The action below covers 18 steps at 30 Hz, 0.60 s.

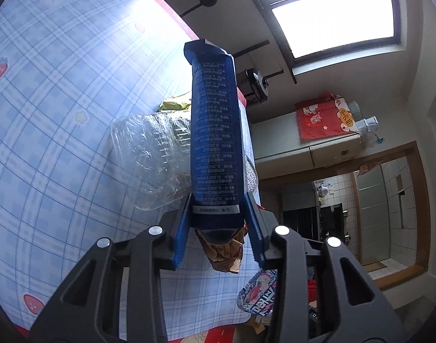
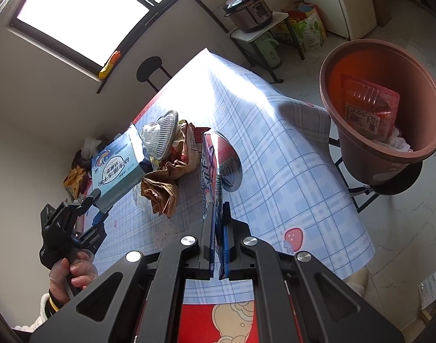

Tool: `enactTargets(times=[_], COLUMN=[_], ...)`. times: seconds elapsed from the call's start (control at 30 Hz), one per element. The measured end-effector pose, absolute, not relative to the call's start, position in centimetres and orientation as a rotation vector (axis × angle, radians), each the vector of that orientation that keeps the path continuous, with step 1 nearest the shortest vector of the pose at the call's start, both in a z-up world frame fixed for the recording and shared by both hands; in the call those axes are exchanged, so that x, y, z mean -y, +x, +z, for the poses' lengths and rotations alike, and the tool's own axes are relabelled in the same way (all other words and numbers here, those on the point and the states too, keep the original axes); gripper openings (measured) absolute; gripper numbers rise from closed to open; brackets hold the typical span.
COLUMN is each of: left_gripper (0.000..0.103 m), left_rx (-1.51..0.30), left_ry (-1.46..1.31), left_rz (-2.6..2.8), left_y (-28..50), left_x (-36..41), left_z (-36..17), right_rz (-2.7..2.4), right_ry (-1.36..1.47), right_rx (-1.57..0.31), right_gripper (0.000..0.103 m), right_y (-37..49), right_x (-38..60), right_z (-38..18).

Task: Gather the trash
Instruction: 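Grasp the blue box with the left tool while the right holds the wrapper, then carry the wrapper over the bin and open the right tool while the left carries the box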

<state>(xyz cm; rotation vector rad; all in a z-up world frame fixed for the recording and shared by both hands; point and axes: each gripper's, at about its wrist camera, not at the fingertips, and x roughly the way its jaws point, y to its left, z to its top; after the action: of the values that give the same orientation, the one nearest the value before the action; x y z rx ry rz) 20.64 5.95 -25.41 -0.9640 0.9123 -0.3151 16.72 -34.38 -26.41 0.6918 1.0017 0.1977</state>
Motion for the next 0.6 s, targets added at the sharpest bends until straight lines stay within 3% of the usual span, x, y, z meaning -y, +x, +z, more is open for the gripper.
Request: enactTargets(times=[0.4,0.6], left_gripper=[0.037,0.037], left_rx=[-0.751,-0.665], left_ry=[-0.773,-0.676], left_rz=[-0.238,-0.219], left_y=[15.6,14.7], left_x=[-8.6,-8.7], left_z=[-18.4,-13.9], right_rz=[0.226,0.138], right_ry=[0.692,0.687], right_rx=[-0.926,-0.811], right_gripper=[0.006,0.006], right_y=[17.3,17.6], right_x=[35.1,40.1], right_z=[-24.8,-22.0])
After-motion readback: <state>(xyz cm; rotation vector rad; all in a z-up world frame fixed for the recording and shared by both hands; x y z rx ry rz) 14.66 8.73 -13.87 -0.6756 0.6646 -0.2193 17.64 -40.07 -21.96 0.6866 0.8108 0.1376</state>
